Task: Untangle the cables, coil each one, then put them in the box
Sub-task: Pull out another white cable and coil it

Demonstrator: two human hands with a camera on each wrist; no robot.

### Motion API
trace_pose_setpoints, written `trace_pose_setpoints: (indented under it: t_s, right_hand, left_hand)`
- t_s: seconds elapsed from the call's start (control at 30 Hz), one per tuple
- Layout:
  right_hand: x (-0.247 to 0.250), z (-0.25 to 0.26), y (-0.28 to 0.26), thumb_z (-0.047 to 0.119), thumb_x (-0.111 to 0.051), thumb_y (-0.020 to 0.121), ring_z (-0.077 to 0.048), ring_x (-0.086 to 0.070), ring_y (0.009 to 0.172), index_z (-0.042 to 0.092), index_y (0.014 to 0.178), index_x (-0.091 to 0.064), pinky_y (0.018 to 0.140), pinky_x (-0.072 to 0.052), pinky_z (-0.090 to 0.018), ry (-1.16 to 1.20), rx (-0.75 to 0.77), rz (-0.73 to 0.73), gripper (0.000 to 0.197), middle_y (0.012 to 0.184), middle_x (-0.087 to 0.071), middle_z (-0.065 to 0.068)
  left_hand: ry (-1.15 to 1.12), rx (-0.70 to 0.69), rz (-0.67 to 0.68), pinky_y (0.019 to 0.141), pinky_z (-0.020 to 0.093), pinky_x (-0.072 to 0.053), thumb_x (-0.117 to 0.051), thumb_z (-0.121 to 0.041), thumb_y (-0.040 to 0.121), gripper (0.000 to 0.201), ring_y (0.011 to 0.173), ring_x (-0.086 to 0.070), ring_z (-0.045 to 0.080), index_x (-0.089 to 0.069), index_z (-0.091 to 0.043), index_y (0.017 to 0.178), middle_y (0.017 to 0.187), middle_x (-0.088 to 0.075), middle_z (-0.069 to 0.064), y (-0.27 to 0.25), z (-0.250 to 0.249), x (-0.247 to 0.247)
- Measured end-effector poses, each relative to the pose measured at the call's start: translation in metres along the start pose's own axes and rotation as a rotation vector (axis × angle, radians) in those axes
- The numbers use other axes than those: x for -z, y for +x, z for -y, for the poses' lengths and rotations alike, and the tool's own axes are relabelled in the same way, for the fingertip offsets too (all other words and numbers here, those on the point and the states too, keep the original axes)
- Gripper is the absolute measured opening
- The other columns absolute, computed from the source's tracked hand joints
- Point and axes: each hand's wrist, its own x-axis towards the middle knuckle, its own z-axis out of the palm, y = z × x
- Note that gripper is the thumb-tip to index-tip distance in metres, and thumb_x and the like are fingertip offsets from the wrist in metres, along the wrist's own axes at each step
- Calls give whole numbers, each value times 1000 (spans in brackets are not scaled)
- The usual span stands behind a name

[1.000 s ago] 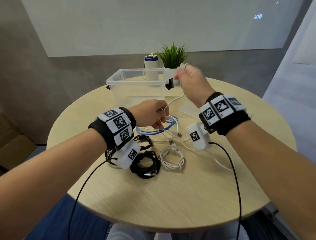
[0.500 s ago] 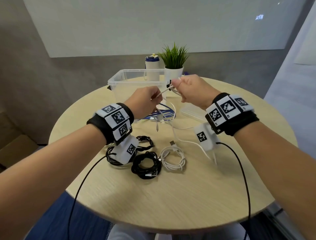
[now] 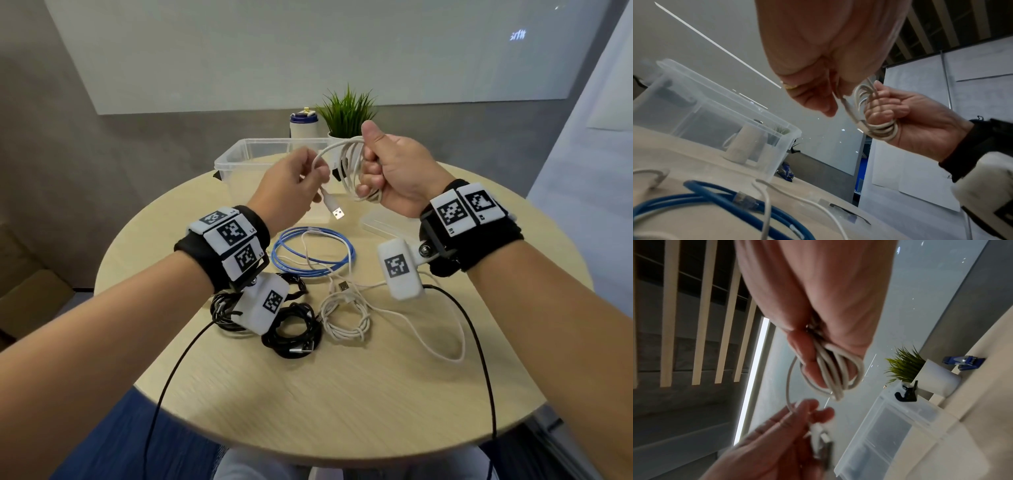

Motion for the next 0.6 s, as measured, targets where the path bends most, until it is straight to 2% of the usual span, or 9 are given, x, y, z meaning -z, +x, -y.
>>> trace_pose_setpoints:
  t_s: [0.07,0.13,0.2,0.27,0.33,0.43,0.5,0.53,0.6]
  right_hand:
    - [0,-2,-1,42,-50,95,-8,-28,38,14,67,-39,44,-36,-21,10,-15,-38,41,46,-31,4]
    - [-1,-4,-1,42,-51,95,-7,-27,37,13,69,-40,42,-35,-19,19,-25,-62,40,44,-30,5]
    - [-5,-5,-3,40,-49,96,-6,-28,35,12,70,-42,41,-36,-19,17,-38,-44,39,40,-33,6]
    - [-8,-6,-5,39,-47,97,-7,-28,34,12,71,-42,41,-39,-20,14,-49,-4,38,40,-31,6]
    - [-10,-6,-7,40,-46,97,-7,-30,33,12,71,-41,43,-43,-23,30,-67,62,39,40,-29,5]
    - [-10,-5,-9,42,-43,97,-8,-35,37,12,70,-41,45,-46,-25,53,-88,149,41,41,-30,5]
    - [-7,-5,-9,44,-42,97,-10,-37,41,13,68,-41,48,-45,-25,26,-83,161,42,42,-31,4]
    - [-6,-5,-8,44,-41,97,-11,-38,43,13,67,-41,50,-43,-26,-21,-68,152,43,43,-31,4]
    - [-5,-7,-6,45,-40,97,-13,-37,46,14,66,-41,53,-40,-26,-165,-13,114,44,45,-30,4]
  left_hand:
    - [-55,-67,-15,62,28,-48,-56,-18,93,3,65,-57,13,-55,-19,96,86,-60,-4,-1,-3,3]
    - [-76,-128,16,68,31,-51,-59,-20,92,12,72,-55,15,-55,-23,103,92,-60,-6,-2,-6,4]
    - [-75,-139,50,72,28,-51,-59,-25,92,20,75,-54,14,-52,-22,111,94,-58,-6,-5,-12,4]
    - [-47,-111,61,67,22,-49,-51,-30,96,22,73,-54,12,-49,-18,115,88,-55,-7,-5,-17,1]
    - [-4,-74,75,62,19,-45,-40,-32,100,21,70,-53,10,-49,-15,110,81,-53,-6,-5,-20,0]
    - [-46,-30,154,66,17,-43,-29,-34,103,35,74,-53,7,-57,-13,104,84,-58,-2,-8,-23,1]
    - [-136,14,217,64,11,-42,-26,-31,104,37,69,-55,-3,-61,-17,99,83,-61,-5,-11,-27,2]
    - [-185,42,235,63,12,-41,-27,-30,104,37,67,-55,-5,-60,-18,96,81,-61,-6,-11,-27,2]
    - [-260,97,250,69,22,-38,-29,-31,104,36,72,-53,4,-60,-19,91,80,-59,-4,-10,-27,2]
